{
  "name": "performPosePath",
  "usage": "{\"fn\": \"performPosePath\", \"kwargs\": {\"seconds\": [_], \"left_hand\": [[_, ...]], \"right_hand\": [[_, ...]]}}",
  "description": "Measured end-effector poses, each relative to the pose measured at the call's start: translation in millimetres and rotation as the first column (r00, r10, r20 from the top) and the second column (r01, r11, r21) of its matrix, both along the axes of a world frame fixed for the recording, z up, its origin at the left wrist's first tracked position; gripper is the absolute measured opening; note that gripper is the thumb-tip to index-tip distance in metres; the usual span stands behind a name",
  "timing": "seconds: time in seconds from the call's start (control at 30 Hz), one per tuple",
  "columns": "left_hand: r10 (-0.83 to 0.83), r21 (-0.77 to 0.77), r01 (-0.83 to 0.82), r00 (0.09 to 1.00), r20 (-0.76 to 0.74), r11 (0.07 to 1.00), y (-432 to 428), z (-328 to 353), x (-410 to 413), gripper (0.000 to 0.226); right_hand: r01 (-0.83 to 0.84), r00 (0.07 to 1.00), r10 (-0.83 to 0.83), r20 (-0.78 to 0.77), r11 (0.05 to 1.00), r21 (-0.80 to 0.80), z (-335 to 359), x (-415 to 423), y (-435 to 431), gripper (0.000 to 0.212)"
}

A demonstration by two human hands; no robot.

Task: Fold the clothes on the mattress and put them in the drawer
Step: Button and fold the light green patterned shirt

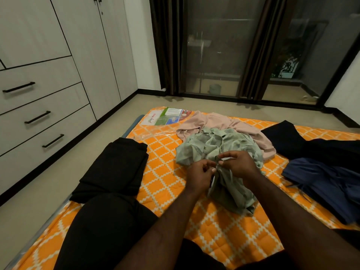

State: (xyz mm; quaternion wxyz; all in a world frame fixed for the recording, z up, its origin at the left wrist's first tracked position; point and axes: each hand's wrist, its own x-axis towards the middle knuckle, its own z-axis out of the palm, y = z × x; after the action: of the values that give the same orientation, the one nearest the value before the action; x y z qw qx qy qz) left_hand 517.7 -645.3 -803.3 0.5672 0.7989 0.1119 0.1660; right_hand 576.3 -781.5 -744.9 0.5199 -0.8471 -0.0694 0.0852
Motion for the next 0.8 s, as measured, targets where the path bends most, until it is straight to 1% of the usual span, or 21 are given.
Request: {"fn": "performPosePath", "kwargs": {"seconds": [0.07,0.17,0.23,0.3,0.37,0.43,0.63,0.7,0.8], "left_hand": [[0.002,-0.054,-0.003,1.000,-0.018,0.999,-1,1,-1,0.014],[0.014,-0.161,-0.020,0.999,-0.040,0.987,1,1,1,0.011],[0.035,-0.230,-0.050,0.997,-0.067,0.972,2,3,1,0.016],[0.057,-0.316,-0.082,0.995,-0.086,0.945,3,3,0,0.017],[0.058,-0.405,-0.100,0.992,-0.113,0.909,2,5,-1,0.013],[0.047,-0.449,-0.103,0.990,-0.135,0.888,2,5,-2,0.012],[-0.005,-0.468,-0.051,0.993,-0.116,0.882,1,10,-3,0.012],[-0.021,-0.468,-0.035,0.993,-0.115,0.883,1,12,-4,0.013],[-0.038,-0.463,-0.022,0.992,-0.119,0.886,2,12,-6,0.013]], "right_hand": [[-0.016,0.998,0.017,-0.058,0.999,0.031,2,-2,0,0.021],[-0.056,0.977,0.082,-0.197,0.990,0.132,5,-4,1,0.027],[-0.091,0.949,0.143,-0.282,0.977,0.191,4,-3,1,0.036],[-0.106,0.931,0.173,-0.321,0.971,0.216,6,-4,2,0.042],[-0.118,0.931,0.183,-0.314,0.969,0.215,7,-7,4,0.043],[-0.113,0.935,0.177,-0.307,0.970,0.216,7,-8,5,0.042],[-0.036,0.968,0.086,-0.235,0.977,0.208,5,-6,6,0.034],[-0.006,0.977,0.050,-0.206,0.978,0.208,3,-5,6,0.033],[-0.005,0.990,0.030,-0.140,0.984,0.176,1,-5,6,0.037]]}}
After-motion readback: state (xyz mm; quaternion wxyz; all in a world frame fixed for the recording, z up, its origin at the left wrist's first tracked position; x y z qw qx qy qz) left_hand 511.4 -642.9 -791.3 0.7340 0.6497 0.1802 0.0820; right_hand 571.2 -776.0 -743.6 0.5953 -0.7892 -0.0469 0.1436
